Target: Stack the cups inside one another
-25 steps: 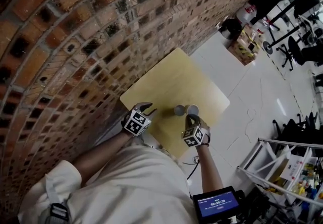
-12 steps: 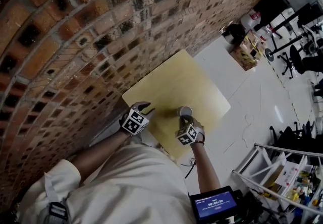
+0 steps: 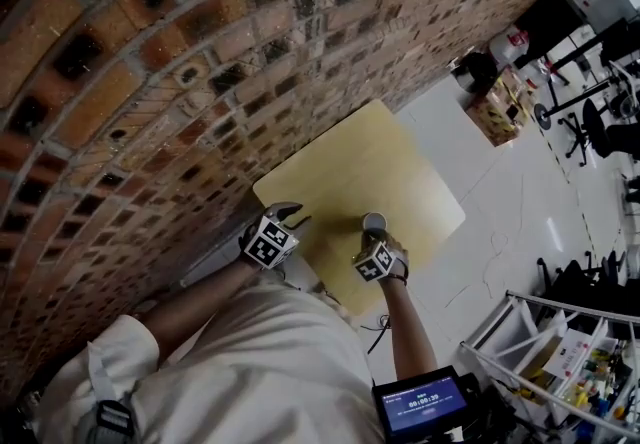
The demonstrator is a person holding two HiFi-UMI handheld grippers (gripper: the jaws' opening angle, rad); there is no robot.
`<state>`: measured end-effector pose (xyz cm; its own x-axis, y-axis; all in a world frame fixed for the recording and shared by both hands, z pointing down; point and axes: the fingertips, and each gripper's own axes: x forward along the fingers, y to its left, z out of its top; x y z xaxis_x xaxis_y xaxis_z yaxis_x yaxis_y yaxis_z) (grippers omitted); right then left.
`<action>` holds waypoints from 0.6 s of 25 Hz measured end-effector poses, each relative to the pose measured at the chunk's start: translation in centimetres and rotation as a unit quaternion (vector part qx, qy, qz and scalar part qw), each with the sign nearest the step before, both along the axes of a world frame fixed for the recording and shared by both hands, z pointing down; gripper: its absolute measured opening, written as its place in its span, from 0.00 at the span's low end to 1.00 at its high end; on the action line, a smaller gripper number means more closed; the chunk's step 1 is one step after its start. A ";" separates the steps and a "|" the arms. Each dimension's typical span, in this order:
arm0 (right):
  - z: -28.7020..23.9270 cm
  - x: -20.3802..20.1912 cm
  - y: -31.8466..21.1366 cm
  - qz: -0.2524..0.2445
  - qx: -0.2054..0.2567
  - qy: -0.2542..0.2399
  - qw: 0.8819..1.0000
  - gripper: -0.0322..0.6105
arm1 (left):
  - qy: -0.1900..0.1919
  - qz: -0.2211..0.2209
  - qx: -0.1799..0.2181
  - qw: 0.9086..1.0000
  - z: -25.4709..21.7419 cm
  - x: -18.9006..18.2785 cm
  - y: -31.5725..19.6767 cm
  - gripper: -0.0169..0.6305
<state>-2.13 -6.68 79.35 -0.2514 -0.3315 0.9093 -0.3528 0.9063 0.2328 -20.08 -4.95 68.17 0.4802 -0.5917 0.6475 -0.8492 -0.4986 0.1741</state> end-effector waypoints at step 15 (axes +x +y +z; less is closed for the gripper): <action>2.8 -0.8 -0.3 0.020 -0.028 0.008 0.999 0.07 | -0.003 -0.010 -0.007 1.000 0.3 -1.9 1.1 0.26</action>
<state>-2.95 -7.02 82.19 -0.2248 -0.2895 0.9304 -0.3862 0.9031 0.1877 -21.93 -3.82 68.47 0.4641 -0.5920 0.6589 -0.8599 -0.4795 0.1750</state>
